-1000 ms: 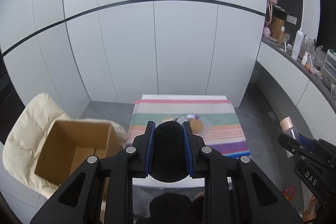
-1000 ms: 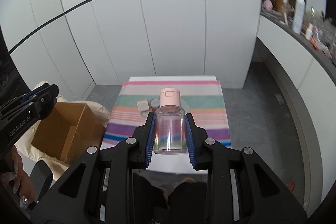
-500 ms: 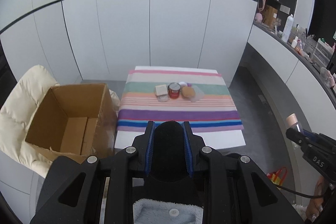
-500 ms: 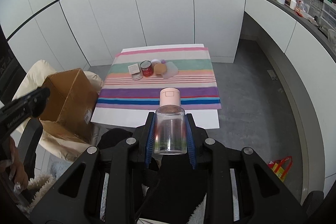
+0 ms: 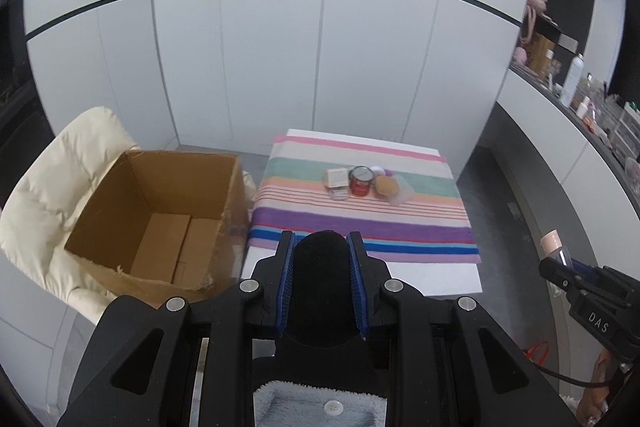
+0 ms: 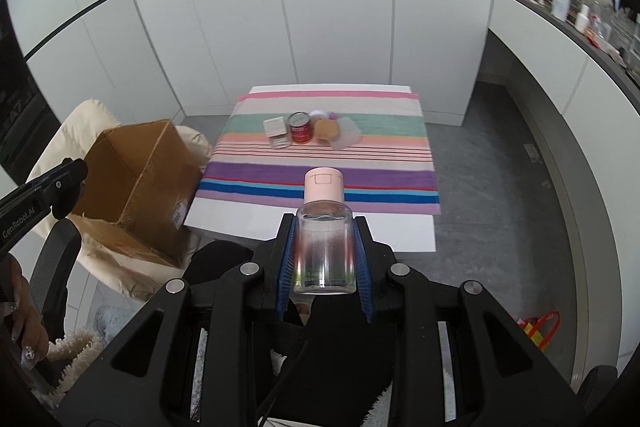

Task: Organize objects
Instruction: 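Lift the bottle and carry it with the right tool toward the cardboard box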

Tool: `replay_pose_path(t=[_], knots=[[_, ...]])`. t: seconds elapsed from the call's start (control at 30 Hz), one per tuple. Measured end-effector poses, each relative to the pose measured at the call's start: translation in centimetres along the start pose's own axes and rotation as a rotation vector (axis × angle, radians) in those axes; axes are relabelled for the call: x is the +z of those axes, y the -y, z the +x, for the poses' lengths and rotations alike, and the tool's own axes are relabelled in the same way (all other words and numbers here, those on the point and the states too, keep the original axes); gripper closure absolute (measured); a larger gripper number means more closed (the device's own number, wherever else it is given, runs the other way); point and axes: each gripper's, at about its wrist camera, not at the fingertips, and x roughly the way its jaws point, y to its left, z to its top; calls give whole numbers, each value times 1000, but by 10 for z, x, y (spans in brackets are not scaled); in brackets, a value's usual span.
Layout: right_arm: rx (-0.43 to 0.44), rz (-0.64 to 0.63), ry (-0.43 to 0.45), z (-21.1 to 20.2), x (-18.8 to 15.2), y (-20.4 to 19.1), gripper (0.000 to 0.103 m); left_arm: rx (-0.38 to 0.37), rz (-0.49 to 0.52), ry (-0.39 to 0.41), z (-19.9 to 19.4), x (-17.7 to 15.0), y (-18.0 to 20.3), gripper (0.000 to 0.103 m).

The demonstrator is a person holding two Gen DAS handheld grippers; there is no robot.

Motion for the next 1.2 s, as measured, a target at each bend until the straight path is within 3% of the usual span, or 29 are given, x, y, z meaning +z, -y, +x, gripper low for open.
replay_pose_path(t=[0.43,1.0,1.2], knots=[[156,-158,-37,27,14,-79,75,112,-112,0,-9,-13,-62,77],[370,-444,-56,54,14,-215,75,352,-330,0,-40,-51,-170,77],[399,-496,-68,64,15,-245,75,375,-359,-22,-27,-50,-187,77]])
